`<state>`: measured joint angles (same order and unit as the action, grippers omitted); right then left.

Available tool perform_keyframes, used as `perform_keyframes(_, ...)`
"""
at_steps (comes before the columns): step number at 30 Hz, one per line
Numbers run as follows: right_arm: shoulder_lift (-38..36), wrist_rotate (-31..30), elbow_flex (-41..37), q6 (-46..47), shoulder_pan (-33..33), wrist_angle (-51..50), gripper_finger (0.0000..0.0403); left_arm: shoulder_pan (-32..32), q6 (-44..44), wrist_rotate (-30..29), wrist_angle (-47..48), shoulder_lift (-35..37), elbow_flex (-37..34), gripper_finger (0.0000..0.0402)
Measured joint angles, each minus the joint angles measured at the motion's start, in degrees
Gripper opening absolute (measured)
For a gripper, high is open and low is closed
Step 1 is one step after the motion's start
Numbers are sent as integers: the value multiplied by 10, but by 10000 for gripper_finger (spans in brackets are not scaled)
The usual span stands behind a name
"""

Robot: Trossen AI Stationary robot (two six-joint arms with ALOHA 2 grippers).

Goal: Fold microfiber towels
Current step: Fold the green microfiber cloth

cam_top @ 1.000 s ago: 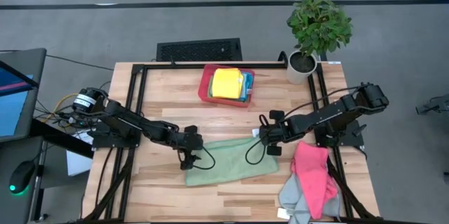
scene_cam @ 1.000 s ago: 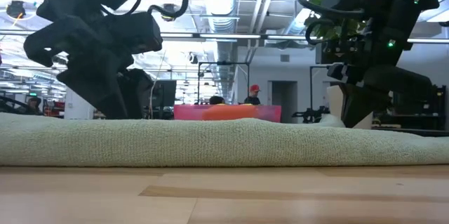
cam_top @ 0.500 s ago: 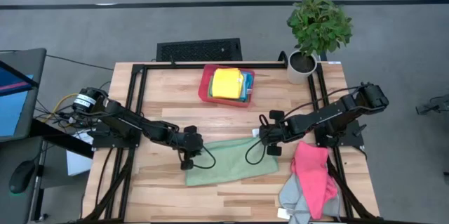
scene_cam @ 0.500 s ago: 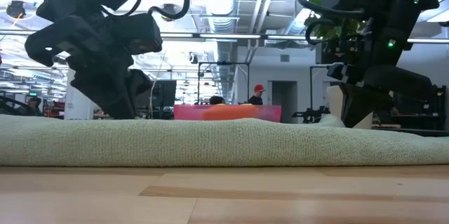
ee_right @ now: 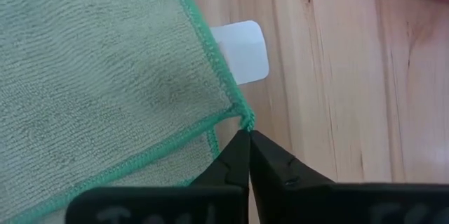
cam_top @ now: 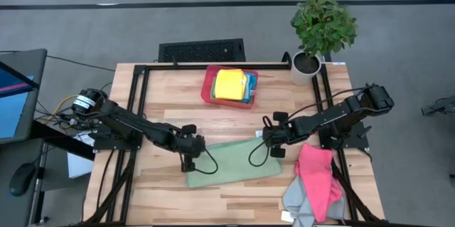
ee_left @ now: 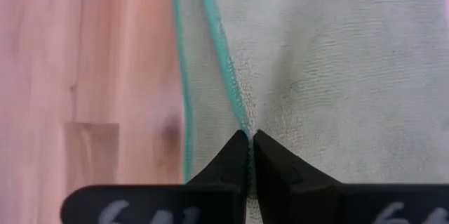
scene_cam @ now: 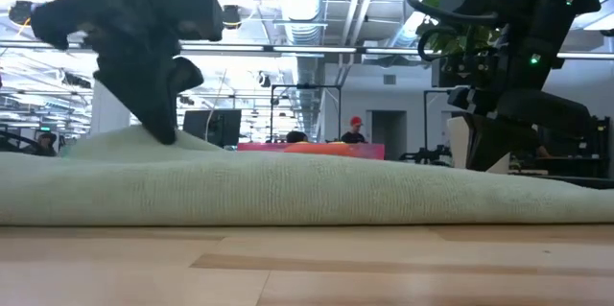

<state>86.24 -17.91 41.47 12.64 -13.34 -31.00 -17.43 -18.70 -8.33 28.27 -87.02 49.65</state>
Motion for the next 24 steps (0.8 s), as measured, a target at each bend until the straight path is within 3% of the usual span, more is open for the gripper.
perform_keyframes(6,0,-10,0,9,0,-4,13,2,-23,-63,-4,0,-21,5)
perform_keyframes(15,0,-32,0,26,-6,-34,20,2,-24,-41,-37,-1,-22,11)
perform_keyframes(24,-17,-36,0,95,-55,-103,14,2,-37,-45,-41,-1,-22,13)
